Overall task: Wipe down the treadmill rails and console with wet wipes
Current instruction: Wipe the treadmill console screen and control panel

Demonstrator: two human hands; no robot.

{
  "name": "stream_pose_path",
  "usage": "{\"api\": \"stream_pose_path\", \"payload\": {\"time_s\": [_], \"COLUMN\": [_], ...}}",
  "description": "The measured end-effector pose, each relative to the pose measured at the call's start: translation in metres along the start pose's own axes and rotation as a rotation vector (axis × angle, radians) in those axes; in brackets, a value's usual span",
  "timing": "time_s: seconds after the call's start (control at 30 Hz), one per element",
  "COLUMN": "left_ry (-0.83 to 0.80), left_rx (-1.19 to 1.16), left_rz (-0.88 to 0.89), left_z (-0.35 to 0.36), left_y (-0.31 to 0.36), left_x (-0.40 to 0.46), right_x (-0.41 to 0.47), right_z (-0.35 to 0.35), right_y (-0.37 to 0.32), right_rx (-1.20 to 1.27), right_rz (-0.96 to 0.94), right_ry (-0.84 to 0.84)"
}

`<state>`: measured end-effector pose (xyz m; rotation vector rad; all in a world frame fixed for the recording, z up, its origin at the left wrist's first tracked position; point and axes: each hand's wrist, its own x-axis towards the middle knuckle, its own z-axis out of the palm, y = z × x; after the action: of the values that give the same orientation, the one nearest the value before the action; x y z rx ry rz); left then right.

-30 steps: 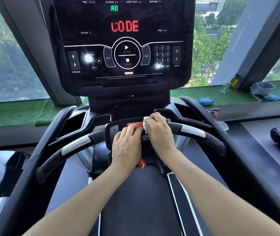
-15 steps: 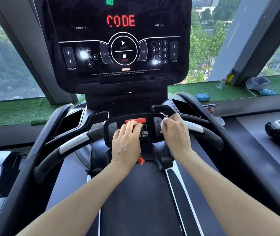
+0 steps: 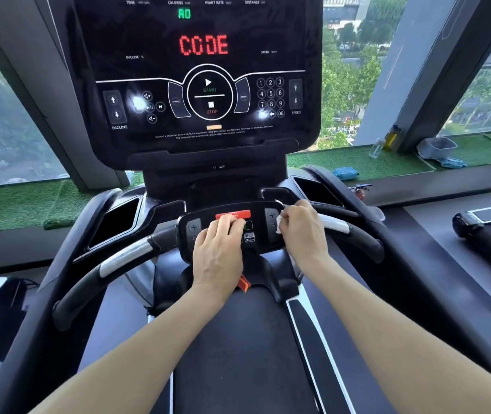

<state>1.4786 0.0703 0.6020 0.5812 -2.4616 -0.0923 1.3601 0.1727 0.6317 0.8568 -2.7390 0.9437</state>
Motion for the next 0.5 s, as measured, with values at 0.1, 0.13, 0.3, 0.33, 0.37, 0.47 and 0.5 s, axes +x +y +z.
{"api": "stream_pose_path", "payload": {"time_s": [0.1, 0.13, 0.3, 0.33, 0.37, 0.47, 0.5], "left_ry": [0.006, 0.01, 0.023, 0.024, 0.025, 0.024, 0.028], "left_rx": [-0.006, -0.007, 0.0, 0.001, 0.004, 0.024, 0.029], "left_rz": [0.001, 0.0, 0.005, 0.007, 0.008, 0.018, 0.021], "left_z": [0.0, 0.0, 0.002, 0.002, 0.001, 0.001, 0.002], "left_y": [0.0, 0.001, 0.001, 0.0, 0.0, 0.0, -0.001], "left_x": [0.0, -0.001, -0.001, 0.0, 0.0, 0.001, 0.0], "right_x": [-0.014, -0.022, -0.025, -0.017, -0.01, 0.008, 0.012], "right_z": [0.001, 0.003, 0.002, 0.0, -0.004, -0.009, -0.01], "right_y": [0.004, 0.008, 0.01, 0.007, 0.002, -0.008, -0.009], "right_rx": [-0.001, -0.004, -0.027, -0.019, -0.007, 0.019, 0.021], "right_rz": [0.018, 0.02, 0.042, 0.036, 0.029, 0.01, 0.01], "right_ry": [-0.007, -0.016, -0.053, -0.046, -0.035, -0.029, -0.039]}}
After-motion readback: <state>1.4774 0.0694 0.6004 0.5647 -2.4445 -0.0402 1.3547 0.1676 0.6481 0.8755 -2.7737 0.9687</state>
